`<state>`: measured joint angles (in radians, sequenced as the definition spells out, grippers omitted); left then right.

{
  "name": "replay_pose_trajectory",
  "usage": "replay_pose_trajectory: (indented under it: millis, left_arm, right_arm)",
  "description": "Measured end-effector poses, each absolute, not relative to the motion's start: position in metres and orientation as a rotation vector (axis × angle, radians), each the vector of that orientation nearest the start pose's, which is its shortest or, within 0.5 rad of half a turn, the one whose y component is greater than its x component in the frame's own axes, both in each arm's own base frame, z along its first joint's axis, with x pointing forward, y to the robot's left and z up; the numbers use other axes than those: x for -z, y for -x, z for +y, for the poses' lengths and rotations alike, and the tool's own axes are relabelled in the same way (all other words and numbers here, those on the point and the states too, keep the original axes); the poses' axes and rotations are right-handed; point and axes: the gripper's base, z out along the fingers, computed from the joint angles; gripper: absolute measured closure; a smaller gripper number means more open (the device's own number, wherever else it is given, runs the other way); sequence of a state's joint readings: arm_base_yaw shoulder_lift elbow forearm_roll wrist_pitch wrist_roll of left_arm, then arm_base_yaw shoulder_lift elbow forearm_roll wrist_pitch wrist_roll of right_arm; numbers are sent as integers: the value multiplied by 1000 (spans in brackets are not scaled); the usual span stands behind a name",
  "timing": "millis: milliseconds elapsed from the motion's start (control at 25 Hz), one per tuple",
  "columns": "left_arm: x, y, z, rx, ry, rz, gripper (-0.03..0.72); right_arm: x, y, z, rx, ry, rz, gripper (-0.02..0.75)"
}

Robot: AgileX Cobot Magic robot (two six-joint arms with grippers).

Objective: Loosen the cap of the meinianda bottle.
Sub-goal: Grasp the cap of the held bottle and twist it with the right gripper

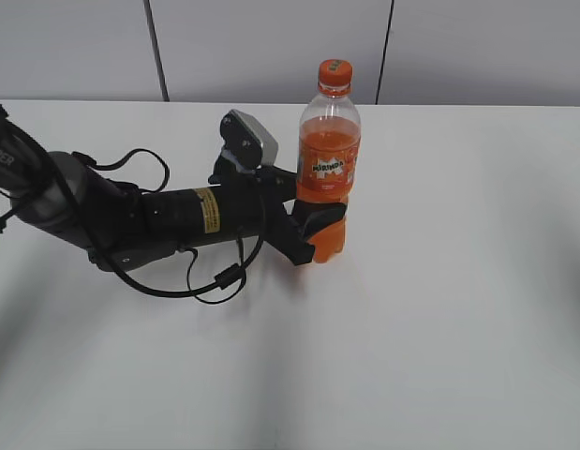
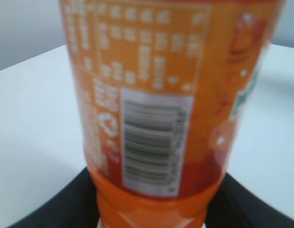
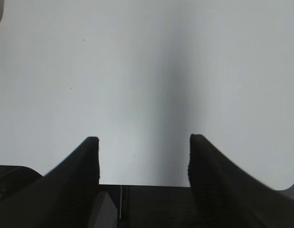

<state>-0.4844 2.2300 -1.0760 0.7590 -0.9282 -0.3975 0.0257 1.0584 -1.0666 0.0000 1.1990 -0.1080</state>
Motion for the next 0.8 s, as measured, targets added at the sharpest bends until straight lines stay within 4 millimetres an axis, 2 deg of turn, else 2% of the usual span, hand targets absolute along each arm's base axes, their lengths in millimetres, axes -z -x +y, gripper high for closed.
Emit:
replay_pose_trajectory:
  millis: [160,640,800]
  left_arm:
    - [-91,-345,-238,794,-941,1642,314]
    - [-91,-345,-238,795,-941,1640,315]
    - [-91,-345,-238,795,-941,1640,315]
  right_arm:
    - [-354,-215,6,24,182,2715,294]
    - [-370,-314,12,-36,172,2689,297]
    - [-371,-340,16,-98,164,2672,297]
